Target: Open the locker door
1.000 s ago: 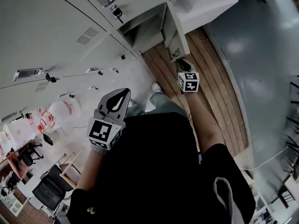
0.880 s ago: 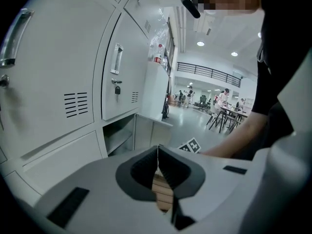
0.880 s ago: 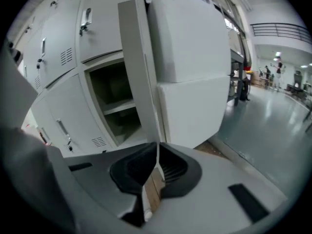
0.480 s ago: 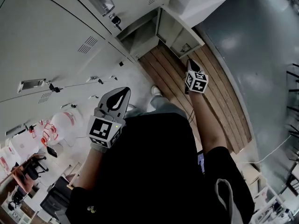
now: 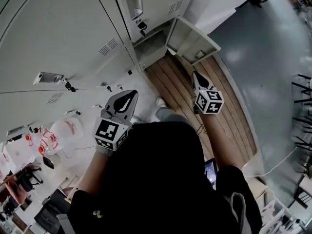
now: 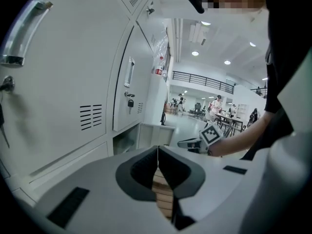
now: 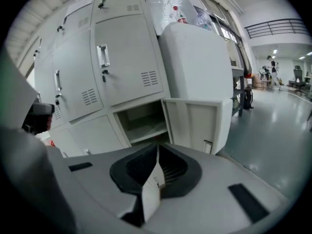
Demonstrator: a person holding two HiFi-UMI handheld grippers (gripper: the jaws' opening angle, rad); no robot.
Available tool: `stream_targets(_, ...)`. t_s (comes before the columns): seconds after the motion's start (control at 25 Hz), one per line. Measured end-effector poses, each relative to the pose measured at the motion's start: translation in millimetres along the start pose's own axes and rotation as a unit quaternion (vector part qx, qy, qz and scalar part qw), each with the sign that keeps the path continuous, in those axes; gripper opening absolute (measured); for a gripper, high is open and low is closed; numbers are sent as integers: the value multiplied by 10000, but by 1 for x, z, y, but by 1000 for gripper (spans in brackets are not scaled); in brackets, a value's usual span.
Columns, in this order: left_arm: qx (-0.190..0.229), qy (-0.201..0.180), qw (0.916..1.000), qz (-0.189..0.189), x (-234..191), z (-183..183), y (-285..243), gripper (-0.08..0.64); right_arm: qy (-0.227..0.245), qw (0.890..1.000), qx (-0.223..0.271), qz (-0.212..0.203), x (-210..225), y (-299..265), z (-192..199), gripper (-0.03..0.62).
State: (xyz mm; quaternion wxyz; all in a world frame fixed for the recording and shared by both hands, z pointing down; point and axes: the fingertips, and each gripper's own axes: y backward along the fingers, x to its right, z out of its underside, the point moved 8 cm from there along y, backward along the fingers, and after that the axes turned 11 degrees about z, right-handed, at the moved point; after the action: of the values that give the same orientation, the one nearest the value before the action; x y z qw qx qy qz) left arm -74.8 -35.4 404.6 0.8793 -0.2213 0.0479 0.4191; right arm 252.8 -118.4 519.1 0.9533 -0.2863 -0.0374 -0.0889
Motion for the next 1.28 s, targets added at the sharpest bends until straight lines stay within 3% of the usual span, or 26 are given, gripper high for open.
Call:
stream_targets(0.4,605,210,9979,2,-6,-8,39,23,126,9879,676,-1393,-116,87,-64,41)
stream_targets(0.56,918,295,9953,117,4,-13,50,23,482,9782,994,-1760,-152,117,-83,41)
stream_targets(0.8,923,-811,9922,186,28,-25,48,23,800,9698,1283,-1913,-175,135,-91,41)
stream_targets(1.08,1206,-579,9910,55,24,-25,53,23,1093,9639,1432,-1962,-186,140,-87,43)
stream_targets(1.28,1181,-129,9929,85,19,-12,53,23,1115,9590,1494,-2135,-198,144,-88,42)
